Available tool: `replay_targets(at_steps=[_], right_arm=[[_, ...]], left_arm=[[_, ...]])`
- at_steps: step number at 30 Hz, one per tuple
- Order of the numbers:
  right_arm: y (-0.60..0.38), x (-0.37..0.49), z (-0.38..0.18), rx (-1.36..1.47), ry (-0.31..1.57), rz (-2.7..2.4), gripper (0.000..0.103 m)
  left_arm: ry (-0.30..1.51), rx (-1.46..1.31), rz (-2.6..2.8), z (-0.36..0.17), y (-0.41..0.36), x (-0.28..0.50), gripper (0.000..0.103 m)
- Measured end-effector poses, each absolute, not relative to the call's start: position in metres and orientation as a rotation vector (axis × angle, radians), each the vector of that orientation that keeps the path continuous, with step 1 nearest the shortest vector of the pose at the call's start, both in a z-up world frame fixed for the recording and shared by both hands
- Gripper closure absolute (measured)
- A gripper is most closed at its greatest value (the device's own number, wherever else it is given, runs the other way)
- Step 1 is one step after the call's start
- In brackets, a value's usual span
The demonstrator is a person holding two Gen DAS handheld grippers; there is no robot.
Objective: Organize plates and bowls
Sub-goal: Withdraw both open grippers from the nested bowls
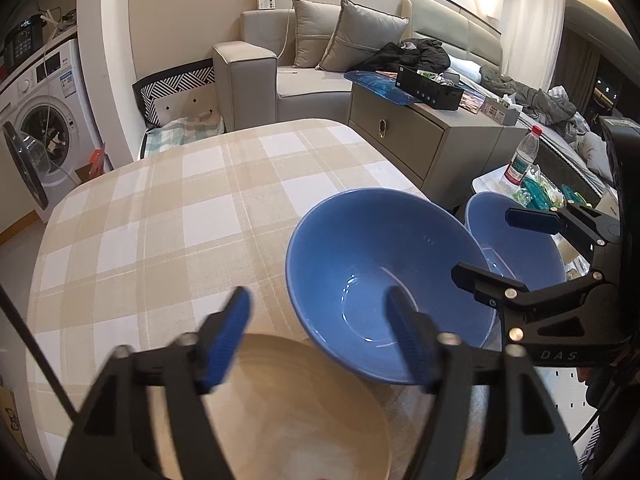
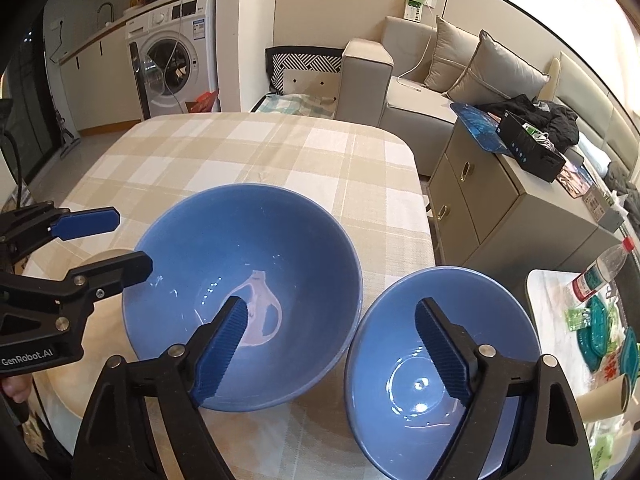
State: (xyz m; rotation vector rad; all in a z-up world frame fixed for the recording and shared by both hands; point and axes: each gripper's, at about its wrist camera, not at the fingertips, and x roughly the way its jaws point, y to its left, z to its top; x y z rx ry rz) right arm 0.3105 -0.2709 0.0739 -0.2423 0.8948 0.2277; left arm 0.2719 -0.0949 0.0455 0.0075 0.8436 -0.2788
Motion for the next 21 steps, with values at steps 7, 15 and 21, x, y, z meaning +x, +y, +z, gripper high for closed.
replay_targets(at_steps=[7, 15, 21], right_arm=[[-0.277, 0.306, 0.080, -0.175, 0.887, 0.258, 0.001], [-0.286, 0.297, 0.091, -0.131, 0.872, 0.261, 0.001], [-0.297, 0.291, 0.100, -0.110, 0.853, 0.239, 0.001]], left_arm=[[0.817, -0.006, -0.293, 0.053, -0.092, 0.269, 0.004], [0.783, -0.005, -0.316, 0.066, -0.095, 0.263, 0.000], [0.771, -0.001, -0.324, 0.071, -0.097, 0.262, 0.000]])
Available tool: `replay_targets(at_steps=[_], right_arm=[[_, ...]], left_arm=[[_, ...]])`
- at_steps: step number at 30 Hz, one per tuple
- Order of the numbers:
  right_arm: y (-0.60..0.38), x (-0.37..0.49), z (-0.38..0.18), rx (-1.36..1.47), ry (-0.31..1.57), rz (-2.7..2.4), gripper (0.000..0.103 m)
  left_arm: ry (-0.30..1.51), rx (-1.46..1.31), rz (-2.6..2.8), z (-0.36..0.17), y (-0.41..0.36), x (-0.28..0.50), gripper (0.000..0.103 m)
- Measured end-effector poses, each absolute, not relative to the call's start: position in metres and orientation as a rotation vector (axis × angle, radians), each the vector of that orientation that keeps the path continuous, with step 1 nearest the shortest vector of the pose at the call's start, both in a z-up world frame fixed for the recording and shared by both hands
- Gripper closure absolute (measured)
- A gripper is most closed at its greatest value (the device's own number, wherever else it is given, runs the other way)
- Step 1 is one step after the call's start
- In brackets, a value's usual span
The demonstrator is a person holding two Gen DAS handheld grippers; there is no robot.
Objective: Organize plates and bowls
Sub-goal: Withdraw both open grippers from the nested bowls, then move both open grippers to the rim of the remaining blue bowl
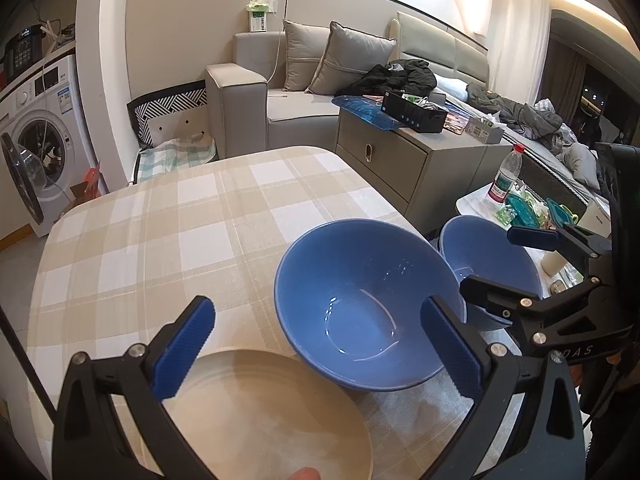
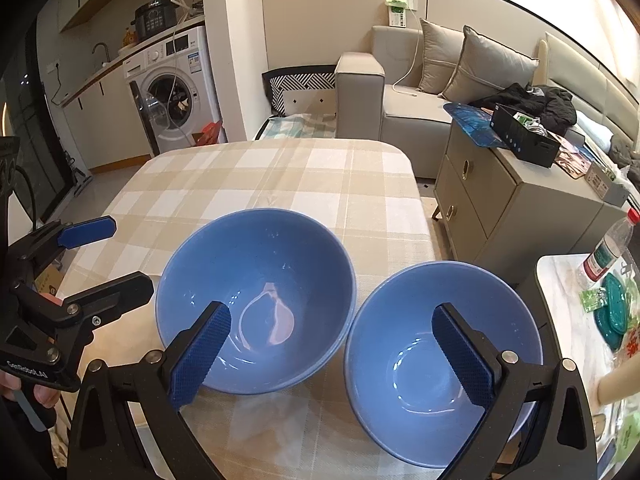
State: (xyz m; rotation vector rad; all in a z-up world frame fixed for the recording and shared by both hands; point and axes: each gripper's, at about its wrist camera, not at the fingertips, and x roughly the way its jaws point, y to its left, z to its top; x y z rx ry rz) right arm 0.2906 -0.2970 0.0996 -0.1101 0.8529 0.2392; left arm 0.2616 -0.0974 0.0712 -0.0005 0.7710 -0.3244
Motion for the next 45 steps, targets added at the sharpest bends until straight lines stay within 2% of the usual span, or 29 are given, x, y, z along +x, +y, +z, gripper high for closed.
replay_targets(at_steps=[17, 45], right_arm=[[-0.346, 0.258, 0.123, -0.040, 0.819, 0.167, 0.001], [-0.416, 0.240, 0.118, 0.061, 0.841, 0.036, 0.001]], left_arm=[[0.762, 0.029, -0.377, 0.084, -0.122, 0.263, 0.000], [0.798, 0.109, -0.494, 0.082, -0.191, 0.281, 0.000]])
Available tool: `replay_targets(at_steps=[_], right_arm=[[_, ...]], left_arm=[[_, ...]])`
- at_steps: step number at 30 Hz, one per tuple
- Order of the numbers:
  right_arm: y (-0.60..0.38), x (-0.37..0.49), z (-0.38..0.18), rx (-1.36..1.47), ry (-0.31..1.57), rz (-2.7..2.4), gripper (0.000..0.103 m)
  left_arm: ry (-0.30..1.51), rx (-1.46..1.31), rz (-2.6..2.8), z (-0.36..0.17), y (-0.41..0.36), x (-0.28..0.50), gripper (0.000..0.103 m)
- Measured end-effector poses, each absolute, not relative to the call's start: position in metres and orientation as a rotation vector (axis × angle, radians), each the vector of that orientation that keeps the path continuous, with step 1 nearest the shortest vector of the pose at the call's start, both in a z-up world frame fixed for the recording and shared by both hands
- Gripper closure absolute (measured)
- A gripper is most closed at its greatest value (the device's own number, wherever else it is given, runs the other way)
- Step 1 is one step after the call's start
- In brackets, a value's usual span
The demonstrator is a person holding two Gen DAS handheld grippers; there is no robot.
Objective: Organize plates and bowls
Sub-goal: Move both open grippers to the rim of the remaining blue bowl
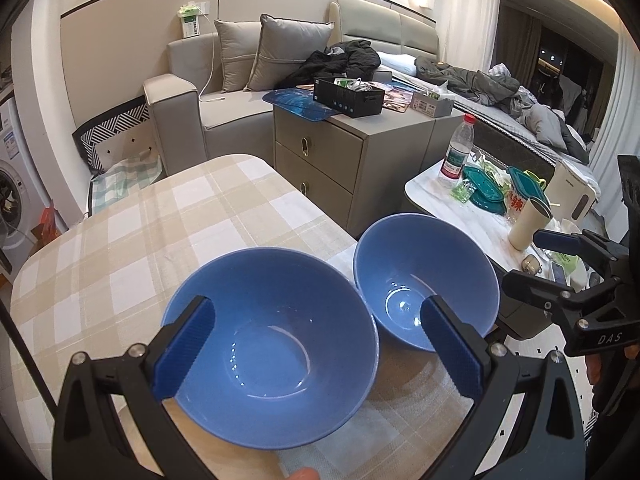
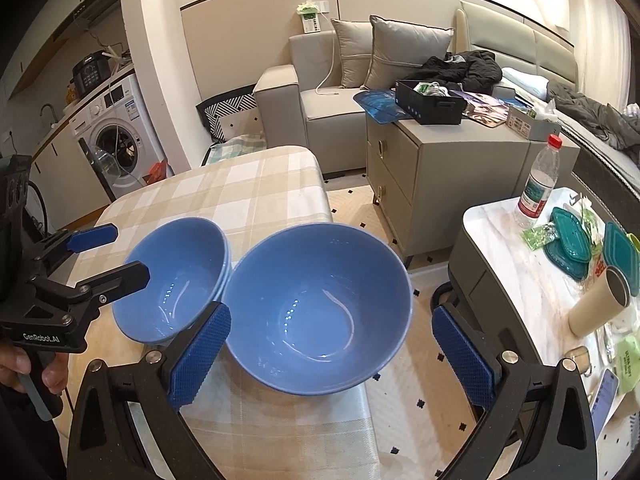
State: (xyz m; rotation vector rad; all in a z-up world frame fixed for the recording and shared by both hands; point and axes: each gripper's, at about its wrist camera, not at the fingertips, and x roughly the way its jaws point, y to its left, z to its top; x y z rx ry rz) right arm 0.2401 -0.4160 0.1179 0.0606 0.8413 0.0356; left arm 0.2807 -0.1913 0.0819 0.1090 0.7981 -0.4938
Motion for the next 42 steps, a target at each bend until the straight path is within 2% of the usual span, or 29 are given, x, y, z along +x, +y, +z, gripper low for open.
replay_targets(at_steps=[42], right_arm=[[-0.453, 0.253, 0.062, 0.158, 0.938, 0.006, 0.001]], left_arm=[[0.894, 0.207, -0.567, 0.046, -0.260, 0.324, 0.000]])
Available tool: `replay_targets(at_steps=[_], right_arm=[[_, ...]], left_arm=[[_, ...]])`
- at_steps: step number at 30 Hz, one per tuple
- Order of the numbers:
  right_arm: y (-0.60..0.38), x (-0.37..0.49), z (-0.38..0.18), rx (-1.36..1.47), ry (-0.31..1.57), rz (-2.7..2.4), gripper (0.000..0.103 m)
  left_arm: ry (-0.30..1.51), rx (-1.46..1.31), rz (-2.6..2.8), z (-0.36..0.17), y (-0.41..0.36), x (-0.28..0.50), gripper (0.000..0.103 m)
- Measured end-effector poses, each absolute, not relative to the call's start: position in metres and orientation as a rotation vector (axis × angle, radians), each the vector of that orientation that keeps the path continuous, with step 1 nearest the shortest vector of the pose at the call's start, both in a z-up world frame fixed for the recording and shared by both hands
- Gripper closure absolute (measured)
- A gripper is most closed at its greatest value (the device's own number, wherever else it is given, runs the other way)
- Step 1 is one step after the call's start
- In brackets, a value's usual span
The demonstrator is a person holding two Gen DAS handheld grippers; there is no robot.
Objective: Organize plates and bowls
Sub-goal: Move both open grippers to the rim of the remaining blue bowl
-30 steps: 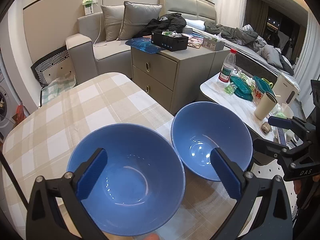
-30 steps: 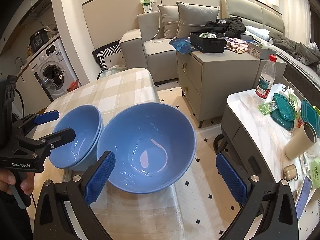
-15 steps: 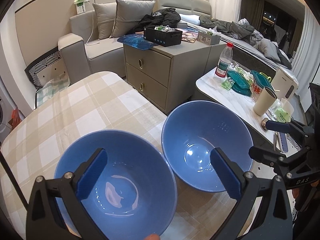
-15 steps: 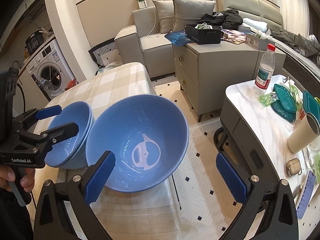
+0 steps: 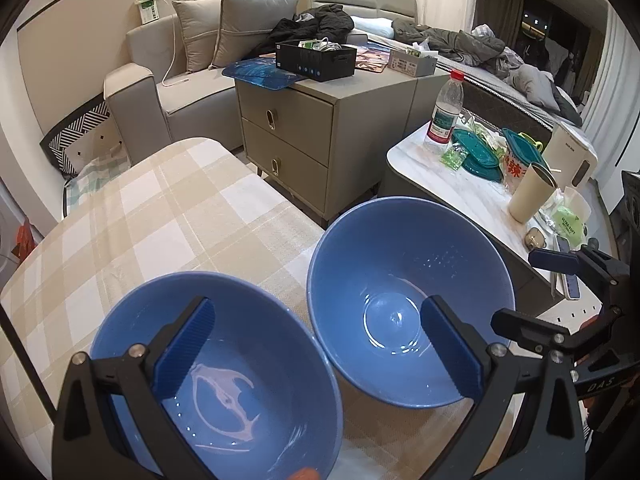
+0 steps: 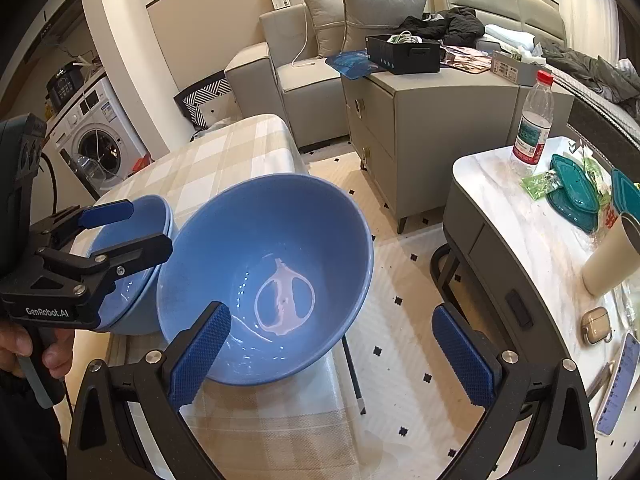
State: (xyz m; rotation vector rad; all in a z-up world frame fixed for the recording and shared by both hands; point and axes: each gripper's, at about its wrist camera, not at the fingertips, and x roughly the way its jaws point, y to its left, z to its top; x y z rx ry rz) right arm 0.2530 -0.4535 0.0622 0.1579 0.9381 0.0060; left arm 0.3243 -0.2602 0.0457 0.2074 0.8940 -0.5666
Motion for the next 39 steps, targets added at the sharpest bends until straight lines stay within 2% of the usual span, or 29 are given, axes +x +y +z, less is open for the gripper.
replay_targets(at_steps=[21, 39], right_arm=[[-0.454, 0.260, 0.043, 0.195, 0.978, 0.041, 0.001], [-0.459, 0.261, 0.037, 0.224, 0.976, 0.054, 0.001]], left_arm=[[0.936, 0.234, -0.581, 0.027, -0.286, 0.344, 0.000], [0.872, 0.217, -0.666, 0.040, -0.295, 0.344, 0.002]])
